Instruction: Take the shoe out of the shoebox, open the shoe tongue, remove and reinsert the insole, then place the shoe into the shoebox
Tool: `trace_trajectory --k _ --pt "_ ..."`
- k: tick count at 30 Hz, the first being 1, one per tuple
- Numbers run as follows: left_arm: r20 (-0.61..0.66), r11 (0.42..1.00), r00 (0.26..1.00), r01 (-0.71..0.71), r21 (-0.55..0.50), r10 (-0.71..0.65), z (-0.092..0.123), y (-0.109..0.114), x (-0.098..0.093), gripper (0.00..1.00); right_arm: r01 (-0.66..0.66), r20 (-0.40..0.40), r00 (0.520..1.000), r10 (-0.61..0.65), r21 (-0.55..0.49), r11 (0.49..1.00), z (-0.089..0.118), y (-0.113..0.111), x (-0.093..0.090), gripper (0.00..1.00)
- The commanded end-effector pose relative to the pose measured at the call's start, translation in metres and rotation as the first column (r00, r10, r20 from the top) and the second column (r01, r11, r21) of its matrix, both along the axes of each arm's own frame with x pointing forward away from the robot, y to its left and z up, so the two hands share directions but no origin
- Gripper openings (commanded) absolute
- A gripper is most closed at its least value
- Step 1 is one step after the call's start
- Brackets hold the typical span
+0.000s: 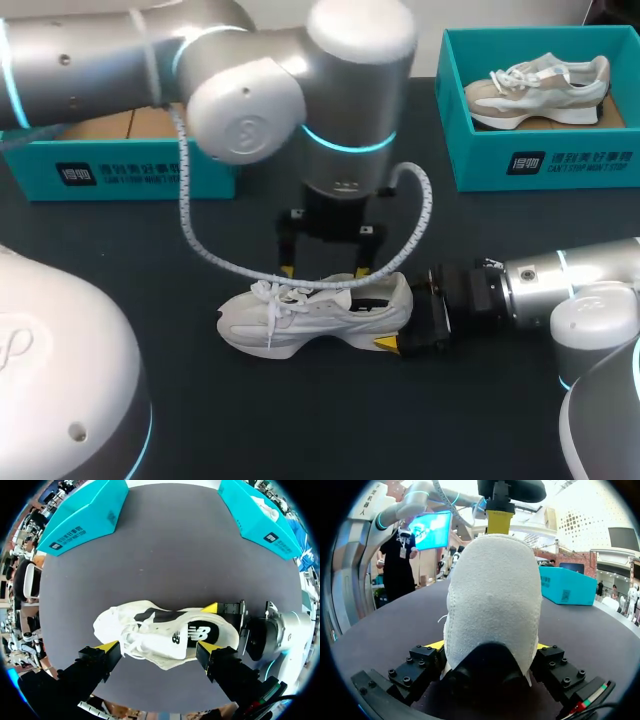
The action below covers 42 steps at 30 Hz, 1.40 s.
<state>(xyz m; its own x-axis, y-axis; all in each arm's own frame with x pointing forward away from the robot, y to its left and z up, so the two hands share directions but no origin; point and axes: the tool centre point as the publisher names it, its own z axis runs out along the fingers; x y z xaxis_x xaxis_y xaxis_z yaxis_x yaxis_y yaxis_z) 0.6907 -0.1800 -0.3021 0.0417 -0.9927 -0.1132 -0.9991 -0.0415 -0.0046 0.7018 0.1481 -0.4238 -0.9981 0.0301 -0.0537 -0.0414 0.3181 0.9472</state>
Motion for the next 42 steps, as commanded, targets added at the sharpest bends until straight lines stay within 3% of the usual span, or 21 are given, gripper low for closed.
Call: trace_trajectory --k 1,7,24,36,37,38,42 --pt "-0.008 0.998 1.0 -0.001 0.065 0.002 -0.016 -0.025 0.003 1.0 0.002 0.0 1.0 -0.002 -0.003 1.0 -0.005 0.006 0.003 0.0" --pt "-0.024 0.994 1.0 -0.005 0.106 0.008 -0.033 -0.029 0.001 1.0 0.002 0.0 1.0 -0.002 -0.003 1.0 -0.005 0.006 0.003 0.0" --pt "-0.038 0.978 0.999 -0.024 0.205 0.033 -0.054 -0.005 -0.01 1.0 0.002 0.0 1.0 -0.002 -0.003 1.0 -0.005 0.006 0.003 0.0" --pt "0.004 0.971 0.996 -0.092 0.219 0.093 -0.038 0.02 -0.012 1.0 0.002 0.0 1.0 -0.002 -0.003 1.0 -0.005 0.006 0.003 0.0" --pt "0.004 0.972 0.996 -0.091 0.218 0.093 -0.037 0.022 -0.012 0.8 0.002 0.0 1.0 -0.002 -0.003 1.0 -0.005 0.006 0.003 0.0" --pt "0.004 0.971 0.996 -0.093 0.219 0.094 -0.037 0.023 -0.012 0.46 0.002 0.0 1.0 -0.002 -0.003 1.0 -0.005 0.006 0.003 0.0" --pt "0.006 0.972 0.995 -0.099 0.213 0.1 -0.033 0.026 -0.011 0.31 0.002 0.0 1.0 -0.002 -0.003 1.0 -0.005 0.006 0.003 0.0"
